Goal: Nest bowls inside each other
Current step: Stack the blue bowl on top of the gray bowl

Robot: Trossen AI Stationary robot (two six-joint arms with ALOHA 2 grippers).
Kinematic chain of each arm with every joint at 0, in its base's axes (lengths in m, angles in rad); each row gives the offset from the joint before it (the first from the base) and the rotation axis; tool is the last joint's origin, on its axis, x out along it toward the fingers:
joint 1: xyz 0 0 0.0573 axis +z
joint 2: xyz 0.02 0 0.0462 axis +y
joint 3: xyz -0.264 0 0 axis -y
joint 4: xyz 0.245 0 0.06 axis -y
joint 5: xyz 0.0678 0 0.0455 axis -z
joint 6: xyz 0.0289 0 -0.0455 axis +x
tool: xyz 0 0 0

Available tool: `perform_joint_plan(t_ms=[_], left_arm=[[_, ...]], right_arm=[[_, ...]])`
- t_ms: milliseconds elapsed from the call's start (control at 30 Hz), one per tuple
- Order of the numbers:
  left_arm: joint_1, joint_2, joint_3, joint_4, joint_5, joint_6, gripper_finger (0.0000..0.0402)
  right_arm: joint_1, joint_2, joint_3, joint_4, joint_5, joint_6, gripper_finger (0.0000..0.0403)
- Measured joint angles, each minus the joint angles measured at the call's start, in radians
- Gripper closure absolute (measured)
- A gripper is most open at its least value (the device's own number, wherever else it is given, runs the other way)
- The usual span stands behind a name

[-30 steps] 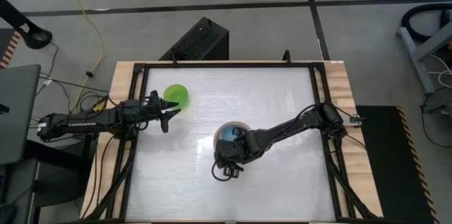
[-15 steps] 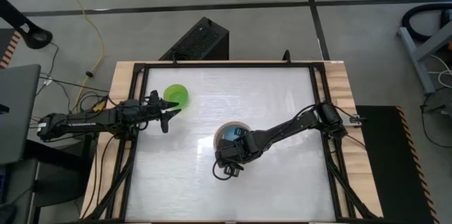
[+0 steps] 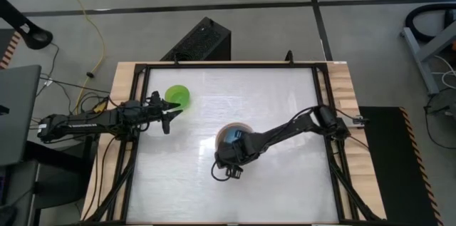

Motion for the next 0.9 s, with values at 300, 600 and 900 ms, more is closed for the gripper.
perform_joint_plan(t_ms=[300,600,900], left_arm=[[0.0,0.0,0.0,-0.001,0.001,0.0,0.0268],[0.0,0.0,0.0,0.0,0.001,0.0,0.0268],[0.0,0.0,0.0,0.0,0.001,0.001,0.0268]], right_arm=[[-0.024,-0.003,0.0,-0.006,-0.04,0.006,0.0355],[-0.037,0.0,-0.003,-0.005,-0.107,0.012,0.024],[-0.066,0.0,0.048,-0.086,-0.206,0.023,0.019]])
